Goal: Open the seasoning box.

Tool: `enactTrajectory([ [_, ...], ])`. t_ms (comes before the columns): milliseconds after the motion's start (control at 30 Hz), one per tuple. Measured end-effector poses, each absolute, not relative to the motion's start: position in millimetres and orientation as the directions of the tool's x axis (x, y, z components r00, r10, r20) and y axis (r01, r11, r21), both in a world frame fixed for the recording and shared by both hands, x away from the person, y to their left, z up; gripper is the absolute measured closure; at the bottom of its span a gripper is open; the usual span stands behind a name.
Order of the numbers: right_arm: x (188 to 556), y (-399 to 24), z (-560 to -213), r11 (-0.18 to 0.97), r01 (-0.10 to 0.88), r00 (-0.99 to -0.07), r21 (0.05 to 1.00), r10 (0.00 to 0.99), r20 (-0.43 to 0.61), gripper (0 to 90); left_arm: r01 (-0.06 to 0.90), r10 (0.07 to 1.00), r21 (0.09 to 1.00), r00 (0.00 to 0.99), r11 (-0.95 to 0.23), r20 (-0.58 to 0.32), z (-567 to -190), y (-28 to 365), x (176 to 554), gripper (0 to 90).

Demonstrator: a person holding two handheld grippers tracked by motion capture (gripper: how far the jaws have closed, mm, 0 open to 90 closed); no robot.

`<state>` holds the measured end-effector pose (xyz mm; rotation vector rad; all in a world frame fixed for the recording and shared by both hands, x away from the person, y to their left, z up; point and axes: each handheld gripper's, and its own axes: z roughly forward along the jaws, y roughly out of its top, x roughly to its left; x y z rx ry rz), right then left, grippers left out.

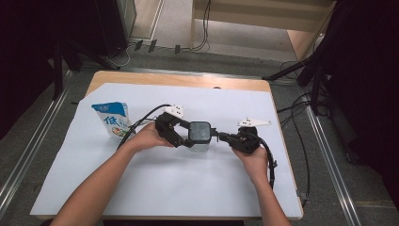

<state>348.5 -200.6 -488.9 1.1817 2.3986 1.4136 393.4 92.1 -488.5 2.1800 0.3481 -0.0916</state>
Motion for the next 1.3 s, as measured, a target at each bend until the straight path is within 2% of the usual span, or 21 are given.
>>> enactTrajectory([
  [900, 348, -200, -489, 0.262, 0.561, -0.688, 0.785, 0.675, 0.266, 90.0, 0.277, 0.209, 0.795, 0.959, -0.540, -0.192, -463, 100, 392, 18.6],
  [1233, 348, -200, -488, 0.262, 0.561, -0.689, 0.785, 0.674, 0.266, 90.0, 0.285, 0.232, 0.787, 0.955, -0.546, -0.185, -447, 102, 389, 40.4],
  [1267, 348, -200, -488, 0.262, 0.561, -0.689, 0.785, 0.674, 0.267, 90.0, 0.289, 0.240, 0.784, 0.953, -0.550, -0.183, -446, 101, 389, 44.7],
  [1300, 348, -200, -488, 0.263, 0.561, -0.689, 0.785, 0.674, 0.267, 90.0, 0.301, 0.238, 0.784, 0.950, -0.543, -0.201, -446, 101, 390, 54.1],
])
